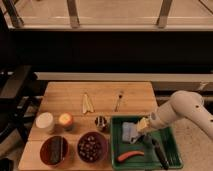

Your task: Place towel in tray

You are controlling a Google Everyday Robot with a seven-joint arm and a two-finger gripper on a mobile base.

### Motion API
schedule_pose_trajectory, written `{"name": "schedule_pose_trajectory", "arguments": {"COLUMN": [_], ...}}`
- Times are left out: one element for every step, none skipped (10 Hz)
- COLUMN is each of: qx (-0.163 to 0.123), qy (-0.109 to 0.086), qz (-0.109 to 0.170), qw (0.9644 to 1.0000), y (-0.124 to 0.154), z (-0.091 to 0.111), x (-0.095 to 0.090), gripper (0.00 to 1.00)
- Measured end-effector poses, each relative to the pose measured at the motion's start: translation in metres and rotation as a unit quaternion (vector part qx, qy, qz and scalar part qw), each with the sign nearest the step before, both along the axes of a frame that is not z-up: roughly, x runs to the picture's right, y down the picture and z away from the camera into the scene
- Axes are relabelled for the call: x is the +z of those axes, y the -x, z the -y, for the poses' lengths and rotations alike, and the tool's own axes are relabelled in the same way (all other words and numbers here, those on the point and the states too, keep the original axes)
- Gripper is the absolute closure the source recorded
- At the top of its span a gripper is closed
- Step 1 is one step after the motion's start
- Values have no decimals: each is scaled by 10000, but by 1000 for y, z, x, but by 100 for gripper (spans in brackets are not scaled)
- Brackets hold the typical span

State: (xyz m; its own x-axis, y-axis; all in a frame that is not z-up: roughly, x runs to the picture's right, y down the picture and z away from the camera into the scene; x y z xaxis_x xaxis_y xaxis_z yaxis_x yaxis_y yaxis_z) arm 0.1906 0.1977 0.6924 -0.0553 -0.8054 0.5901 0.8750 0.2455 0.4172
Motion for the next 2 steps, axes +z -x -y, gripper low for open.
{"name": "schedule_pose_trajectory", "arguments": {"qx": [-2, -8], "qy": [-1, 2], "qz": [5, 13], "qw": [10000, 10000], "y": [1, 2], "z": [0, 1], "x": [0, 1], "gripper": [36, 36]}}
